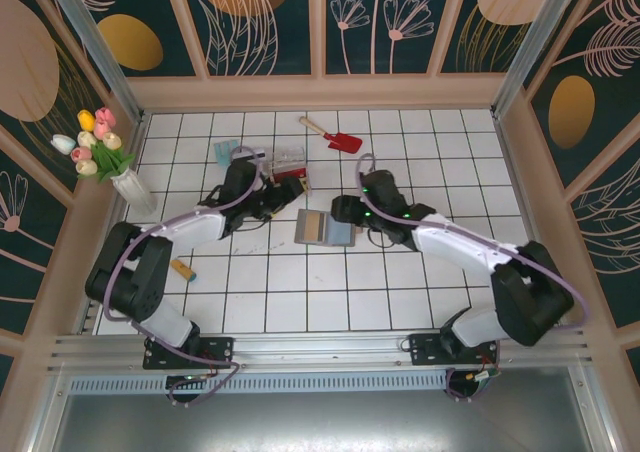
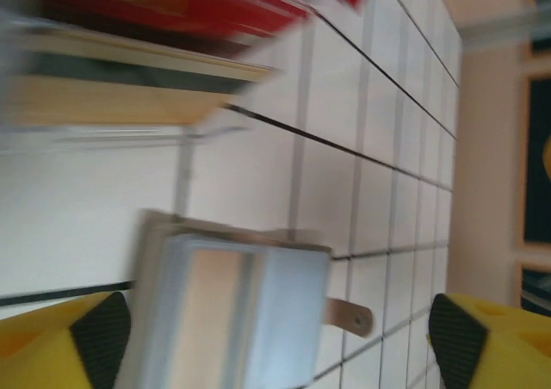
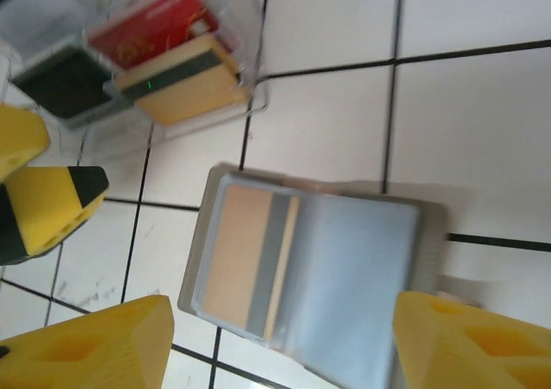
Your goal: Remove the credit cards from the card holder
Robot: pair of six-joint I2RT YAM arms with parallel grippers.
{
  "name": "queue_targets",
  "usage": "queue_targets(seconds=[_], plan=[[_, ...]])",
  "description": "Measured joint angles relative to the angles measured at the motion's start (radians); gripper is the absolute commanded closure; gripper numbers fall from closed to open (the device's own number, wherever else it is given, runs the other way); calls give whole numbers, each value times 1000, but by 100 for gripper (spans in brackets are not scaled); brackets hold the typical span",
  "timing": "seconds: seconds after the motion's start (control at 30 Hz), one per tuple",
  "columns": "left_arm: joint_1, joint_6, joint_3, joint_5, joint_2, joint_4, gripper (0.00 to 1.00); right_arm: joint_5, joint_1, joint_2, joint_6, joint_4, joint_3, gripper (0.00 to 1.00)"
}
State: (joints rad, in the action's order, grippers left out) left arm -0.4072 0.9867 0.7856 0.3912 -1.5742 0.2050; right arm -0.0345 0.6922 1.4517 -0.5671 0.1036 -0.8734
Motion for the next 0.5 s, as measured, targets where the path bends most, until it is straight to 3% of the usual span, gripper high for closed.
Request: queue_targets(seconds=[0.3,0.5], plan=[[28,21,-153,-158,190,-8,1,132,128,315,-48,147,-191,20],[41,41,-199,-178,206,2,2,159,136,392,-50,202,-245,15]])
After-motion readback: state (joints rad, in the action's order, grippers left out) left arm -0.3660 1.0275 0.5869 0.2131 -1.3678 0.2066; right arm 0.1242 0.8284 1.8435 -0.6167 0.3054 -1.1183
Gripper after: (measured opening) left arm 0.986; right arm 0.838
